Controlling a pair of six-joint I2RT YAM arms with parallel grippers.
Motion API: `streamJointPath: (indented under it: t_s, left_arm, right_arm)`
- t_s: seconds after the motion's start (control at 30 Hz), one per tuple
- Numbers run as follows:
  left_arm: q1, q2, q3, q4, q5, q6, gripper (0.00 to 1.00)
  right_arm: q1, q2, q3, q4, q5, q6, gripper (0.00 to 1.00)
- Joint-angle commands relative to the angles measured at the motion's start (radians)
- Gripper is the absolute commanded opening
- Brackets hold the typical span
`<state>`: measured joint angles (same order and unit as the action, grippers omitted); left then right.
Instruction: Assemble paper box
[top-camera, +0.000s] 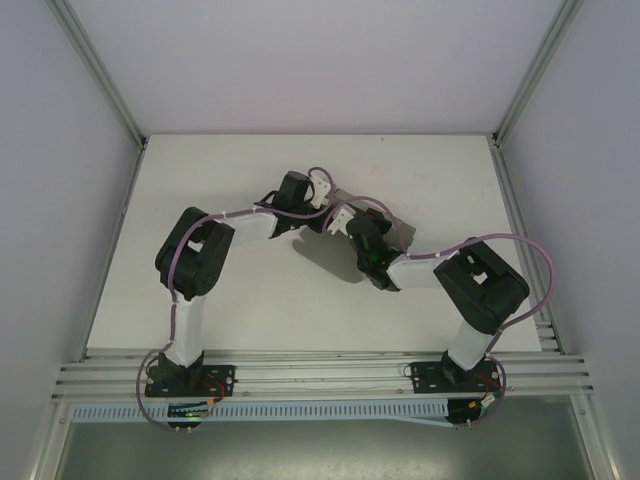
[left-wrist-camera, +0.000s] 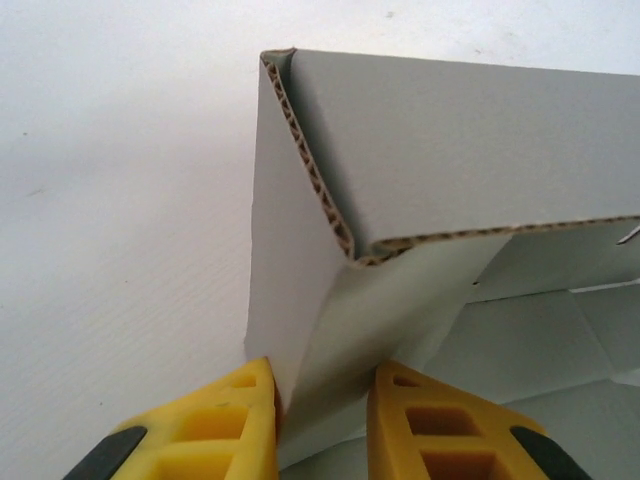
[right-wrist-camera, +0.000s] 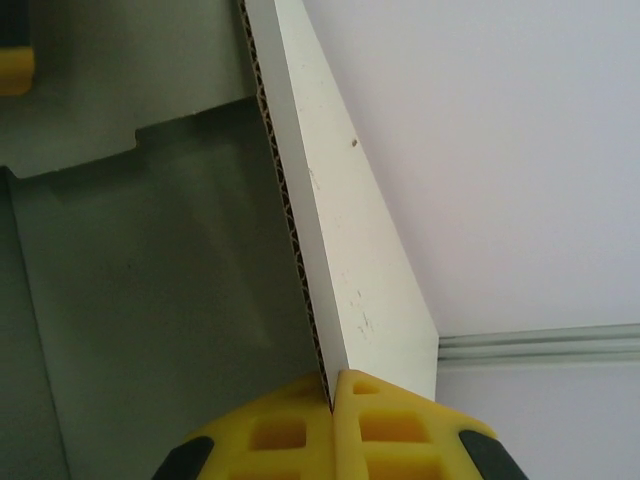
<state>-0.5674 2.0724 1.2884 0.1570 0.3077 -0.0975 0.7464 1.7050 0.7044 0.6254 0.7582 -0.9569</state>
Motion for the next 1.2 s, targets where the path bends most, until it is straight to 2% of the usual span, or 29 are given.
streamJointPath:
  t_s: [0.0, 0.1, 0.13, 0.2, 0.23, 0.27, 0.33, 0.37, 0.43, 0.5, 0.57, 0.67, 0.7, 0.77, 0.87, 1.0, 1.1, 1.17]
  left_arm:
    - [-0.009, 0.024, -0.033, 0.019, -0.189, -0.095, 0.11]
    - [-0.02, 0.016, -0.061, 0.076, -0.22, -0.126, 0.07]
    - [-0.026, 0.008, -0.073, 0.1, -0.193, -0.113, 0.09]
    - [-0.026, -0.007, -0.121, 0.191, -0.041, -0.042, 0.22]
    - [-0.026, -0.016, -0.149, 0.243, 0.018, -0.009, 0.25]
    - [-0.026, -0.024, -0.168, 0.27, 0.033, 0.018, 0.25]
    - [-0.02, -0.034, -0.157, 0.243, 0.002, 0.035, 0.22]
    - [-0.015, -0.038, -0.141, 0.211, 0.027, 0.051, 0.25]
    - [-0.006, -0.051, -0.126, 0.165, 0.128, 0.072, 0.39]
    - [-0.006, -0.075, -0.14, 0.157, 0.175, 0.08, 0.42]
    - [-0.006, -0.105, -0.174, 0.157, 0.167, 0.097, 0.45]
    - [-0.005, -0.132, -0.224, 0.171, 0.097, 0.139, 0.46]
    - [-0.005, -0.134, -0.223, 0.157, 0.083, 0.15, 0.5]
    - [-0.004, -0.134, -0.215, 0.132, 0.085, 0.162, 0.53]
    - [-0.005, -0.142, -0.208, 0.152, 0.083, 0.163, 0.52]
    - [-0.005, -0.13, -0.191, 0.168, 0.03, 0.163, 0.4]
    - [-0.005, -0.088, -0.133, 0.135, -0.015, 0.138, 0.39]
    - [-0.005, -0.064, -0.096, 0.114, 0.002, 0.108, 0.41]
  right_arm:
    - [0.056, -0.013, -0.026, -0.088, -0.157, 0.076, 0.0]
    - [0.058, -0.019, -0.028, -0.097, -0.162, 0.083, 0.0]
    - [0.057, -0.022, -0.03, -0.101, -0.166, 0.086, 0.0]
    - [0.056, -0.034, -0.032, -0.106, -0.182, 0.093, 0.0]
    - [0.056, -0.04, -0.035, -0.111, -0.192, 0.093, 0.0]
    - [0.055, -0.045, -0.037, -0.118, -0.193, 0.093, 0.0]
    - [0.053, -0.059, -0.042, -0.136, -0.207, 0.096, 0.0]
    - [0.053, -0.067, -0.044, -0.15, -0.216, 0.099, 0.0]
    - [0.049, -0.088, -0.047, -0.193, -0.248, 0.108, 0.0]
    - [0.05, -0.105, -0.049, -0.23, -0.271, 0.121, 0.0]
    - [0.05, -0.12, -0.054, -0.251, -0.288, 0.124, 0.0]
    - [0.048, -0.134, -0.059, -0.267, -0.309, 0.13, 0.0]
    - [0.048, -0.133, -0.056, -0.277, -0.317, 0.131, 0.0]
    - [0.05, -0.13, -0.049, -0.303, -0.335, 0.137, 0.0]
    - [0.054, -0.104, -0.038, -0.317, -0.337, 0.135, 0.0]
    - [0.061, -0.084, -0.035, -0.313, -0.324, 0.13, 0.0]
    - [0.063, -0.097, -0.034, -0.325, -0.35, 0.144, 0.0]
    - [0.065, -0.096, -0.032, -0.334, -0.359, 0.147, 0.0]
